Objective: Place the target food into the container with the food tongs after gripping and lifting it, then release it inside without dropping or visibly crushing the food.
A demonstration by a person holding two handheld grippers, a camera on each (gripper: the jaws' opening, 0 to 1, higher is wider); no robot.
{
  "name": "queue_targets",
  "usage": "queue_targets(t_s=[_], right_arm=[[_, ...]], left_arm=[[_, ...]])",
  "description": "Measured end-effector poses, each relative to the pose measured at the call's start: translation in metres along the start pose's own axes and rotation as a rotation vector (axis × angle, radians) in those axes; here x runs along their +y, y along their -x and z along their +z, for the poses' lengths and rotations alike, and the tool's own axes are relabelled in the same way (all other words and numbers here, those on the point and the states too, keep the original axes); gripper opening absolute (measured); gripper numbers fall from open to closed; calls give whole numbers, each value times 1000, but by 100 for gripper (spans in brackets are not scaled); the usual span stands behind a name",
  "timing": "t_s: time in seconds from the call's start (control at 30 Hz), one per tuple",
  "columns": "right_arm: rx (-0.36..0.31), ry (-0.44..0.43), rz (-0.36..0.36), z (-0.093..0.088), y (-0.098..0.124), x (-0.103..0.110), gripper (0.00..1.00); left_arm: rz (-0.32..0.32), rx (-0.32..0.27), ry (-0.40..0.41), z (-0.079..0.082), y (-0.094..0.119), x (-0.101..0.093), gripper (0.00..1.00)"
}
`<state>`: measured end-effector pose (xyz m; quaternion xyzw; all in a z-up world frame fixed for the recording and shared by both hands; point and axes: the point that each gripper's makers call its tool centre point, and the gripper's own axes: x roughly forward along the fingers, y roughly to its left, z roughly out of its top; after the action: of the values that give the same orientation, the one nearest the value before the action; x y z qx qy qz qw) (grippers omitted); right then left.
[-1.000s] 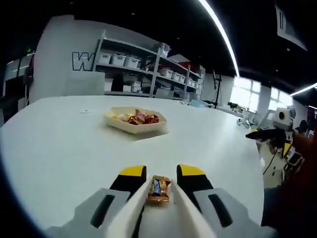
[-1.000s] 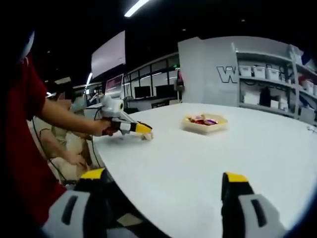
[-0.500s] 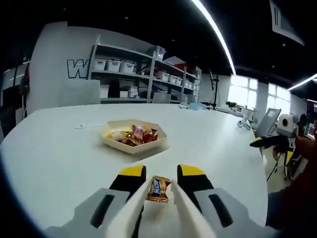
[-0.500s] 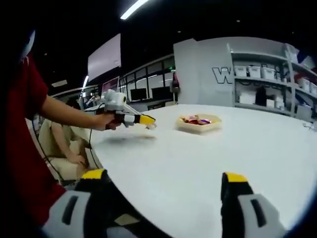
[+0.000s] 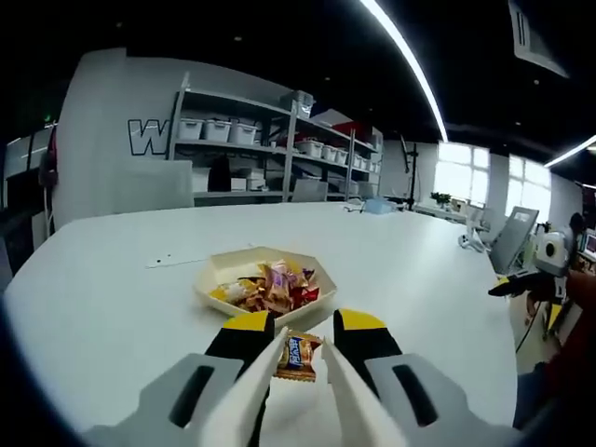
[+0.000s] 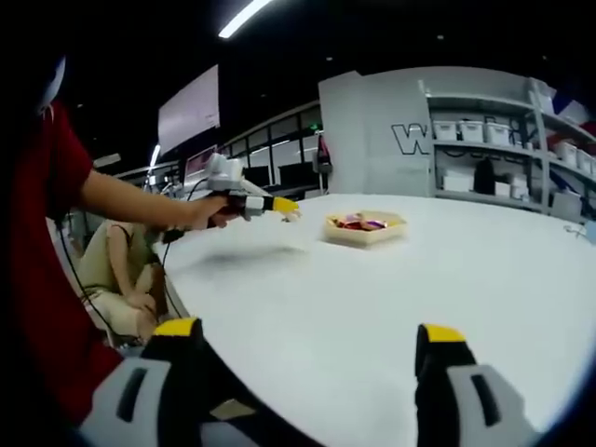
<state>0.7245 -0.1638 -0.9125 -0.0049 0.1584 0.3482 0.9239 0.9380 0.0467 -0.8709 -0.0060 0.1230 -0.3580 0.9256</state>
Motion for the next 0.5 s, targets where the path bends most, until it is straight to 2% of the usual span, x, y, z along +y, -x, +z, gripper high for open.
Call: queue_targets(t_s=[0.5], right_arm=[[4,-18,-44,-2,8,-19,94]], left_arm=[[-3,-6,-55,33,-41,13,23]])
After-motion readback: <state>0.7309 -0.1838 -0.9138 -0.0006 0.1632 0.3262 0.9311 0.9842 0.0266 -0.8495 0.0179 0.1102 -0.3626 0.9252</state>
